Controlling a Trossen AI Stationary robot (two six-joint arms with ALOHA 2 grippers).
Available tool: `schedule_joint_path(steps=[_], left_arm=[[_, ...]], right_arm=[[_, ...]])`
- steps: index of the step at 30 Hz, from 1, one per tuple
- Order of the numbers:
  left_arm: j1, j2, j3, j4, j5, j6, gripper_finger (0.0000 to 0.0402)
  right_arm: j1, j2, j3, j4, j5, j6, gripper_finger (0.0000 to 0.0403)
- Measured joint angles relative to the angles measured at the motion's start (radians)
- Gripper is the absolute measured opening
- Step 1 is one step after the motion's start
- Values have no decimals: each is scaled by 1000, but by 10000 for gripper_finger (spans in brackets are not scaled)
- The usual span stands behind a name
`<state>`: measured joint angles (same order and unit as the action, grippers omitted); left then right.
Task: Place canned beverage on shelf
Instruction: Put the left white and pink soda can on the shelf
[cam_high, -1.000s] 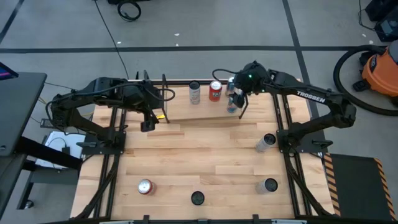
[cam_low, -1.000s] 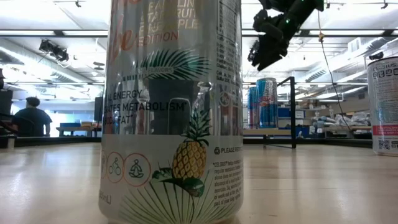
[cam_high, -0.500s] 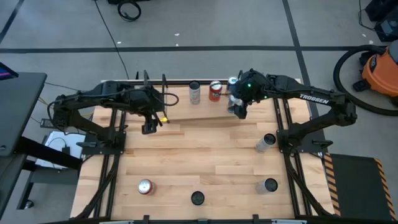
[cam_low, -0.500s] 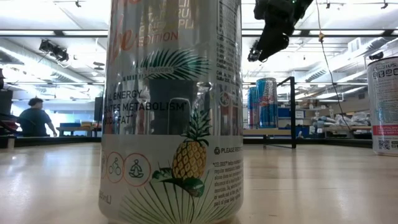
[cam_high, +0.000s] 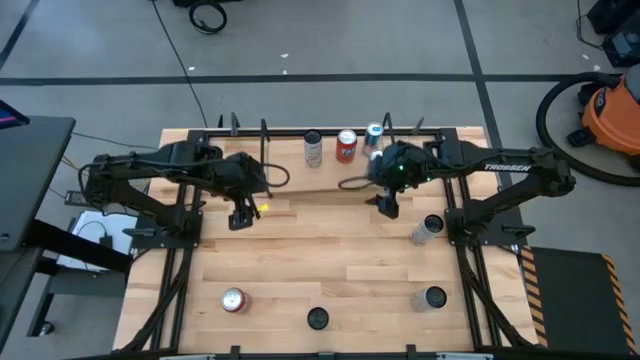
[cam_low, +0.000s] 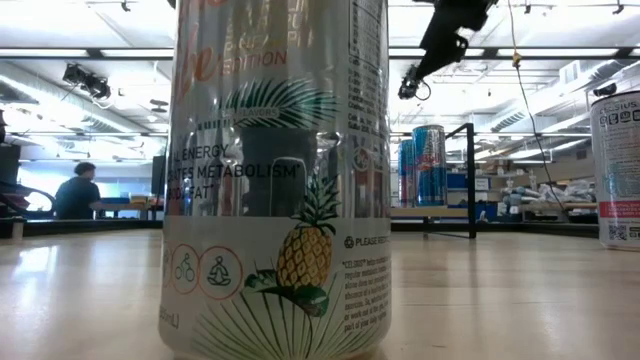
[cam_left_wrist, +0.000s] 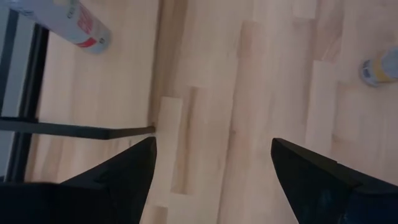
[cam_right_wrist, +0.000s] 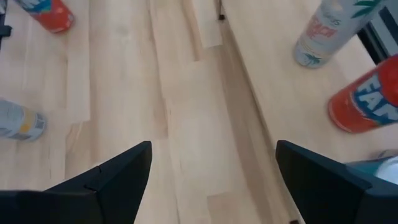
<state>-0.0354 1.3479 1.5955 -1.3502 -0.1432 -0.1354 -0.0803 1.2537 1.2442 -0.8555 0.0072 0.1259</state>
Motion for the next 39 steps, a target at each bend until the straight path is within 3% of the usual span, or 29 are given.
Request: schedule_joint_path(steps=[5, 28, 39], left_arm=[[-27, 0, 0, 0, -1, -46, 318], [-93, 0, 0, -7, -2, -89, 318], [-120, 0, 0, 55, -3, -88, 318]], right_arm=[[73, 0, 0, 0, 72, 48, 352], [387, 3, 0, 5, 164, 390, 352], [460, 3, 0, 153, 183, 502, 352]])
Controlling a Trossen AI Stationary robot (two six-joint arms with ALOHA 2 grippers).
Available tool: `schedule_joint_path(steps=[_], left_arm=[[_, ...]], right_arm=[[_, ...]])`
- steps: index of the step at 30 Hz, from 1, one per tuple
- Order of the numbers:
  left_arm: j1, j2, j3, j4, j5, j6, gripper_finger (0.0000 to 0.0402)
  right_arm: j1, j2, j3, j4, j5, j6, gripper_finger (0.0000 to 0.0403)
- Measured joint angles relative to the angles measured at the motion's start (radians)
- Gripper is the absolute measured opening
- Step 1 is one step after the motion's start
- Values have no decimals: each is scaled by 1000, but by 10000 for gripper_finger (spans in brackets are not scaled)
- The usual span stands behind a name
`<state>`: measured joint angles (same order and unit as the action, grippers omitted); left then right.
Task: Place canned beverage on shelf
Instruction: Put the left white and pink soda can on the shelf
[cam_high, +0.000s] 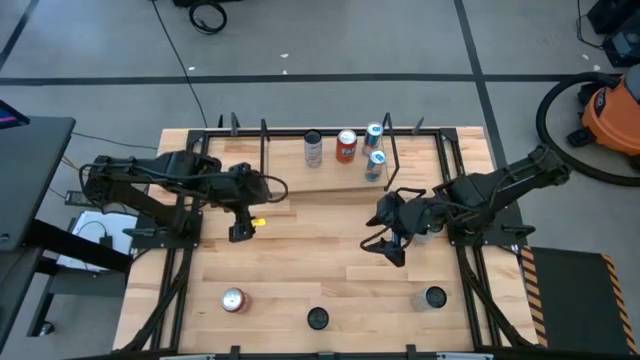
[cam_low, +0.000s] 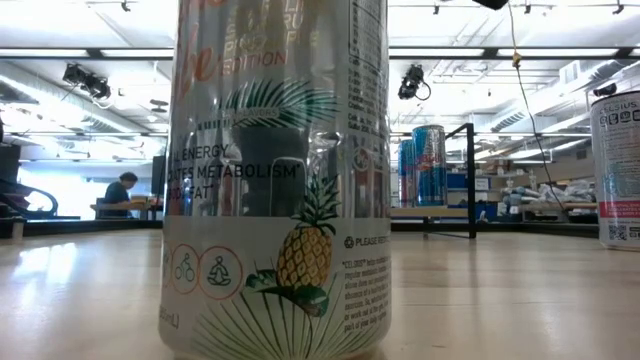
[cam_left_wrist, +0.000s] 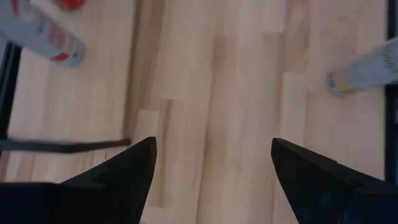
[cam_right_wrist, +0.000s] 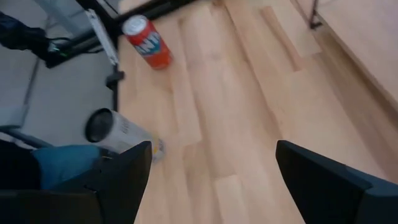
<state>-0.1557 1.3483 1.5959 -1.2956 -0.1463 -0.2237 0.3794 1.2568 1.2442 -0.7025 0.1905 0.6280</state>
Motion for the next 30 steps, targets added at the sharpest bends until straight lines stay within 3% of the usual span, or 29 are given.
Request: schedule_joint_path(steps=[14, 30], left_arm=[[-164, 13, 1, 168, 2, -37, 318], [-276, 230, 0, 335, 1, -103, 318]], right_arm=[[39, 1, 0, 36, 57, -6, 352], [38, 1, 0, 36, 63, -44, 352]])
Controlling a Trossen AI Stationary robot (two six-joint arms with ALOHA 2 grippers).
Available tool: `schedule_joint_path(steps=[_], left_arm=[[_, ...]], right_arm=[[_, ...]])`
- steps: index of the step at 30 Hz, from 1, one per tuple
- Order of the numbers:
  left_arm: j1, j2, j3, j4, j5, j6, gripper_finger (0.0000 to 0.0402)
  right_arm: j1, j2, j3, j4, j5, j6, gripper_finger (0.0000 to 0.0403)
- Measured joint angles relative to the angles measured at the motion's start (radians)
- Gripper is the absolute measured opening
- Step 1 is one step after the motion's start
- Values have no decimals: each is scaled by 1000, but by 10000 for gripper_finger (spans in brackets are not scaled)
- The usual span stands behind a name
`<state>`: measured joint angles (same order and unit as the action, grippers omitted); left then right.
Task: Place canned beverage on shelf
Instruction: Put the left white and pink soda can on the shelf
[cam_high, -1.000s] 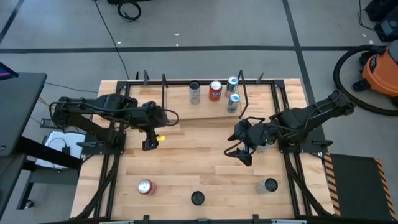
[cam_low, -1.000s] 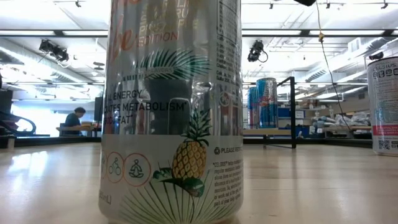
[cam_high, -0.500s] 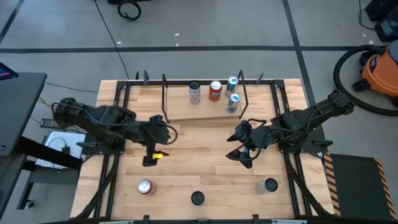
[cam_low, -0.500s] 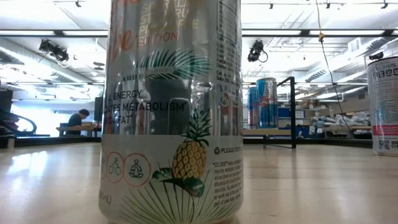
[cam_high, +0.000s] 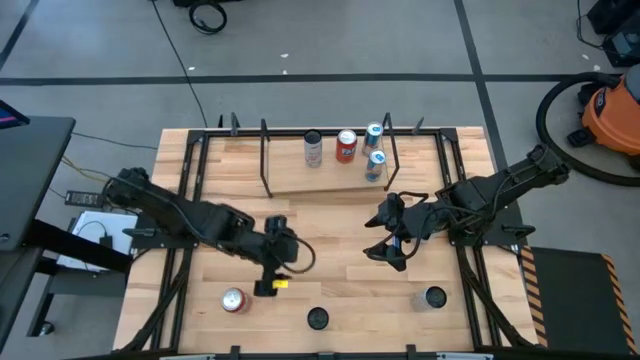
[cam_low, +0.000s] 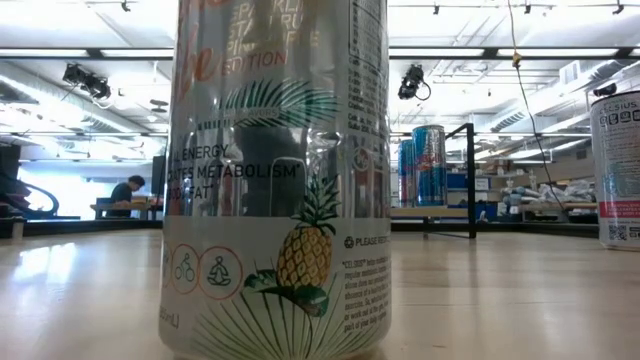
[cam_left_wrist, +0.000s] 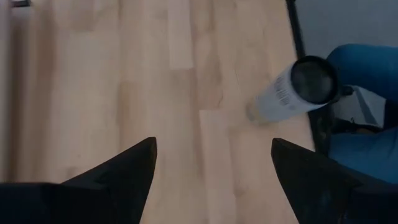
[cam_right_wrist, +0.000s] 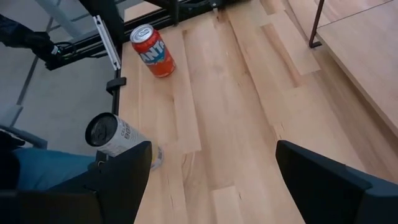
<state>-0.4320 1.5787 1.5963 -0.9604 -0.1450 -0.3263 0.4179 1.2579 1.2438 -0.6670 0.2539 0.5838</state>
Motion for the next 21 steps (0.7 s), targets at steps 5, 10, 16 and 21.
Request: schedule_joint_path(steps=[5, 10, 16, 21], left_arm=[[-43, 49, 0, 50, 0, -3, 318], [-86, 86, 0, 107, 0, -6, 318], [-120, 135, 0, 193, 1, -14, 318], [-129, 171, 0, 222, 18, -30, 318]], right_arm=[[0, 0, 0, 0, 16, 0, 352], [0, 0, 0, 0, 52, 1, 352], [0, 0, 0, 1, 108, 1, 352], [0, 0, 0, 1, 112, 1, 352]])
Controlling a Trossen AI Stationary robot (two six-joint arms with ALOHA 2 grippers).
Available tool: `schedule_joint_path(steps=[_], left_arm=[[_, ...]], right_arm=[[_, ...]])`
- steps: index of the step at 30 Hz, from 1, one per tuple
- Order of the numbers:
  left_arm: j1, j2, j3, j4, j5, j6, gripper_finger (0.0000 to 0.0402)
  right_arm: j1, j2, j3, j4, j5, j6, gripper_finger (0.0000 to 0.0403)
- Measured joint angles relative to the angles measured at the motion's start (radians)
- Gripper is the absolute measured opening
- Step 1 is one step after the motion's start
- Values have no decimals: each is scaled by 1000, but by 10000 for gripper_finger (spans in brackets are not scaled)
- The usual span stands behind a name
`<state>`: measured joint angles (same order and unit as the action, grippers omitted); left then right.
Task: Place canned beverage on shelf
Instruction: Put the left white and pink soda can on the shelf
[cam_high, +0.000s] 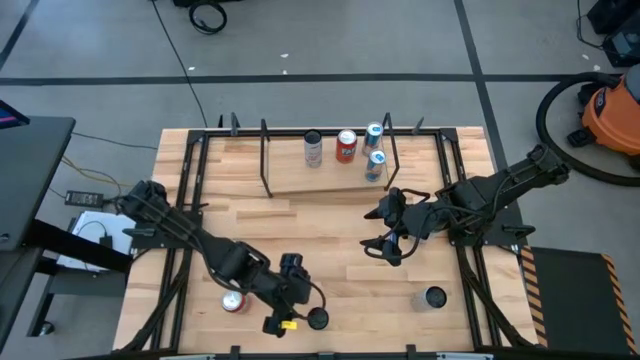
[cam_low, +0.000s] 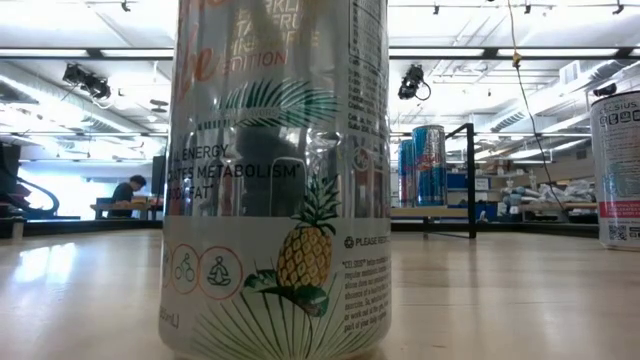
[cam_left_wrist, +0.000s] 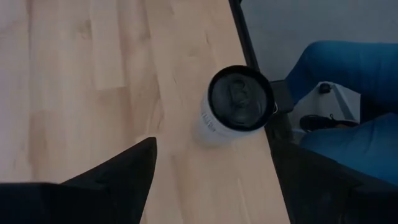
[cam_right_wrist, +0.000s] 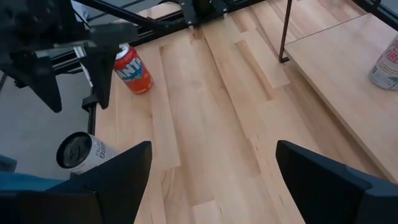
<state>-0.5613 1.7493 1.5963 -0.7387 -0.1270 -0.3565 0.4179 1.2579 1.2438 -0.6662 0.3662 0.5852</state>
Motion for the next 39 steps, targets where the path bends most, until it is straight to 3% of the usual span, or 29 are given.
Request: schedule_joint_path(steps=[28, 39], left_arm=[[-31, 132, 1, 161, -1, 114, 318], [-26, 175, 0, 196, 46, 133, 318]], right_arm=[[0, 0, 0, 37, 9, -1, 352], [0, 0, 0, 37, 9, -2, 352]])
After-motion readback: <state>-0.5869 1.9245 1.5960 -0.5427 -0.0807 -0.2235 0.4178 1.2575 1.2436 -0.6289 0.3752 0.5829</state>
